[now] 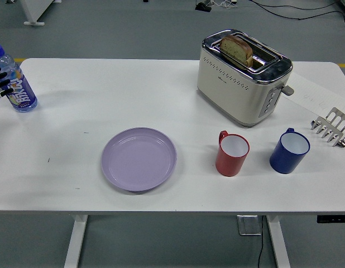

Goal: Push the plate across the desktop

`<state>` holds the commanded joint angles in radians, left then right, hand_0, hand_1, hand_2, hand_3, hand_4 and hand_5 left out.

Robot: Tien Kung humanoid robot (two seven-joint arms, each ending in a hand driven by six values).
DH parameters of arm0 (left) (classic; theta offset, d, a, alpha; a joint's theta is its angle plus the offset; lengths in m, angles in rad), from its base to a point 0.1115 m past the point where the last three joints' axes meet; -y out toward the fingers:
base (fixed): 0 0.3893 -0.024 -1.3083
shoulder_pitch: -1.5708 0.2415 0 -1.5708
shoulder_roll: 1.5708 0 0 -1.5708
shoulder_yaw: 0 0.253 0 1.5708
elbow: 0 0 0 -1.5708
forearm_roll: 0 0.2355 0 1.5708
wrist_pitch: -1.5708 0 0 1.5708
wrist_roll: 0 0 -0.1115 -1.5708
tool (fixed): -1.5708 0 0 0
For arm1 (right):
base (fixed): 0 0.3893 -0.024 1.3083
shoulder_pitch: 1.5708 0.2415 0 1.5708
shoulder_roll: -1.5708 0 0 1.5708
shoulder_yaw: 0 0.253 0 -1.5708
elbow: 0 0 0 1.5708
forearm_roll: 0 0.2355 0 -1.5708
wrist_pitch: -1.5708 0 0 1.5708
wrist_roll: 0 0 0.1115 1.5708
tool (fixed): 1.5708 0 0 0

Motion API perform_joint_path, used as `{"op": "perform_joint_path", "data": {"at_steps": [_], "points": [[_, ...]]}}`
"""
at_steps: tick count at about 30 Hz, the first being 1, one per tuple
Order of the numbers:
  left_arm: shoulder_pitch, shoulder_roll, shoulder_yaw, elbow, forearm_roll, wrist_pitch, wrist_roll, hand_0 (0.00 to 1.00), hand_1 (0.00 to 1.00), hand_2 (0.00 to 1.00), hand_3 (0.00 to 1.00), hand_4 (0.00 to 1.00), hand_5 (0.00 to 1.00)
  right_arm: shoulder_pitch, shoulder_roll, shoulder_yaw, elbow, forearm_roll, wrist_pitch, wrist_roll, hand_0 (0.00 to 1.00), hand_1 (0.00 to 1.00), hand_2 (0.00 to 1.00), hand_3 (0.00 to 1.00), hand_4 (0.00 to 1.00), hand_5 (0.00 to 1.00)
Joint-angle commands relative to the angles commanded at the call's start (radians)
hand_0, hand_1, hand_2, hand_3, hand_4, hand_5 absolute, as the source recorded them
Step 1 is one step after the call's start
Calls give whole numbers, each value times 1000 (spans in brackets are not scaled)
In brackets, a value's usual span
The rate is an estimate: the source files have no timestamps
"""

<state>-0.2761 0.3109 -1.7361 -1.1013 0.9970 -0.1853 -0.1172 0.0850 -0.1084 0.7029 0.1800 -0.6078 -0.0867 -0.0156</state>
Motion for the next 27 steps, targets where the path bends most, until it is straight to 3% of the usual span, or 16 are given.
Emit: {"op": "perform_joint_path", "data": {"at_steps": [27], "points": [[8, 4, 13, -4, -7, -2, -7, 689, 758, 759, 717, 543, 998, -17, 4, 21, 0, -19, -1, -8, 675, 674, 751, 698, 318, 318]]}}
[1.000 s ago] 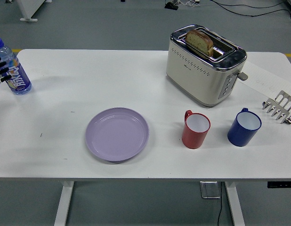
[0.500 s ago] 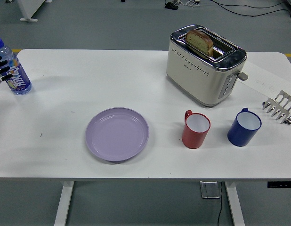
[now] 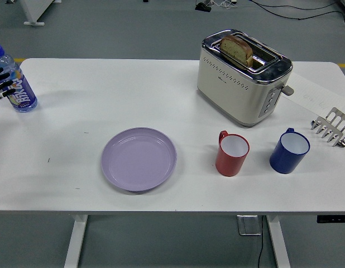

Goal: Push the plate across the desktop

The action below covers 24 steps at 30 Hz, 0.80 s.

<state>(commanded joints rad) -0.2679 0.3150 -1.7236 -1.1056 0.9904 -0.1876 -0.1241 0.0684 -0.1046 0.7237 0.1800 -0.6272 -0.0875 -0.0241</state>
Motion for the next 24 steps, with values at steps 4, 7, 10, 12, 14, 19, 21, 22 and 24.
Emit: {"op": "perform_joint_path", "data": {"at_steps": [4, 7, 10, 12, 14, 19, 21, 22, 24], "points": [[-1, 2, -1, -3, 0, -1, 0, 690, 759, 759, 718, 542, 998, 1, 0, 0, 0, 0, 1, 0, 673, 673, 751, 698, 318, 317], [-3, 3, -4, -5, 0, -2, -1, 690, 759, 759, 718, 542, 998, 4, 1, 0, 0, 0, 1, -1, 673, 673, 751, 698, 318, 317], [-3, 3, -8, -4, -1, -3, -2, 691, 759, 759, 717, 544, 998, 8, 1, 2, 0, -2, 1, -2, 674, 673, 750, 698, 318, 317], [-3, 3, -10, -4, -1, -3, -2, 691, 759, 759, 717, 544, 998, 9, 0, 4, 0, -2, 1, -1, 674, 673, 750, 698, 318, 317], [-2, 3, -12, -4, -1, -4, -2, 691, 759, 759, 717, 544, 998, 9, 0, 5, 0, -3, 1, 0, 674, 673, 750, 698, 318, 317], [-6, 2, -9, -5, -1, -5, -2, 692, 760, 759, 717, 543, 998, 8, 0, 4, 0, 0, 1, 1, 674, 673, 750, 698, 317, 316], [-8, 3, -8, -5, -1, -5, -2, 692, 760, 759, 717, 543, 998, 7, 0, 4, 0, -1, 1, 1, 674, 673, 750, 698, 317, 316], [-8, 3, -8, -5, -1, -4, -2, 692, 760, 759, 717, 547, 998, 7, 0, 5, 0, -2, 2, 1, 674, 673, 750, 698, 316, 314], [-6, 4, -8, -5, -1, -5, -3, 692, 760, 759, 717, 547, 998, 6, 0, 4, 0, 0, 2, 1, 674, 673, 750, 698, 316, 314]]}}
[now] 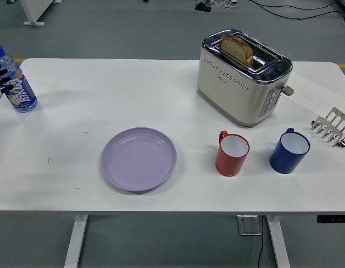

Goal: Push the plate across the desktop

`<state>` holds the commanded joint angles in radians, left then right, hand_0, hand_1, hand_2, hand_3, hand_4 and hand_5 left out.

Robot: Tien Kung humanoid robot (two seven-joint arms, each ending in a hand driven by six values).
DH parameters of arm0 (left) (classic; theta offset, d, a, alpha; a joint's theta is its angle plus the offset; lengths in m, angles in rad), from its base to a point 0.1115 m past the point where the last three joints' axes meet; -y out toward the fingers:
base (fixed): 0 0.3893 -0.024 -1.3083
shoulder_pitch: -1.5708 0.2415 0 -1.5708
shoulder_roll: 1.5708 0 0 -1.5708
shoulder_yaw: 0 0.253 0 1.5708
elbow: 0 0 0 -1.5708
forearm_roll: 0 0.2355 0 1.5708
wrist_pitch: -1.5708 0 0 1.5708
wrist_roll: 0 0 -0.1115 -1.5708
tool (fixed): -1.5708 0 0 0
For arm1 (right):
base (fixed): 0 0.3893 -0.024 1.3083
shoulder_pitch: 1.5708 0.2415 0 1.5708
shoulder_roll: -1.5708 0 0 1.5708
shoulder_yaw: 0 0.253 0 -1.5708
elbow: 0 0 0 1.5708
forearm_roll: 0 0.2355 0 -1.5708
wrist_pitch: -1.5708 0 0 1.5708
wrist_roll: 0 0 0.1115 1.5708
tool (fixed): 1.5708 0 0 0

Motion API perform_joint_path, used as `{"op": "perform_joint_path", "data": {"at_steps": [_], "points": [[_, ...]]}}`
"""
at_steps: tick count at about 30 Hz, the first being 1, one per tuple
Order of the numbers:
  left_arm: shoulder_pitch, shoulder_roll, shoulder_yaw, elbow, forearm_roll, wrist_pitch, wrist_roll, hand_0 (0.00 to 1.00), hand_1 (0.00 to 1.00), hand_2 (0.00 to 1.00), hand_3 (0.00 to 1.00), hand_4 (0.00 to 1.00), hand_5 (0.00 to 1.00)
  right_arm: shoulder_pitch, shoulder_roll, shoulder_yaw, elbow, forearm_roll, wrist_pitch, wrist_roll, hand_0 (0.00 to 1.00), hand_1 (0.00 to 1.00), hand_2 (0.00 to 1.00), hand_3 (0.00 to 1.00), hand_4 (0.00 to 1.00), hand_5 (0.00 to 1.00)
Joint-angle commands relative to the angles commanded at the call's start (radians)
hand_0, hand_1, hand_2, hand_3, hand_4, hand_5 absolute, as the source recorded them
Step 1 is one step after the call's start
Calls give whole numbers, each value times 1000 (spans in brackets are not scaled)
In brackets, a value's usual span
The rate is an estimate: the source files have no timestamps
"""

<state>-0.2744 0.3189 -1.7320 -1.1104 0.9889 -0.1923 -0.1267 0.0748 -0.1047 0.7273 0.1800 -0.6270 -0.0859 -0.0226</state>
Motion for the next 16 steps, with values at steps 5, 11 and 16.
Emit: {"op": "perform_joint_path", "data": {"at_steps": [5, 11, 16], "points": [[1, 0, 0, 0, 0, 0, 0, 693, 760, 759, 718, 547, 998, 0, 0, -4, 0, 3, -1, 1, 674, 672, 750, 698, 315, 313], [-1, 0, -2, 0, 0, 0, 0, 693, 760, 759, 718, 549, 998, 2, 0, -10, 0, 10, -1, 3, 674, 672, 749, 698, 314, 312], [-2, 1, -4, 1, 0, 0, 0, 693, 760, 759, 718, 549, 998, 3, 0, -15, 0, 14, -2, 4, 674, 672, 749, 698, 314, 312]]}}
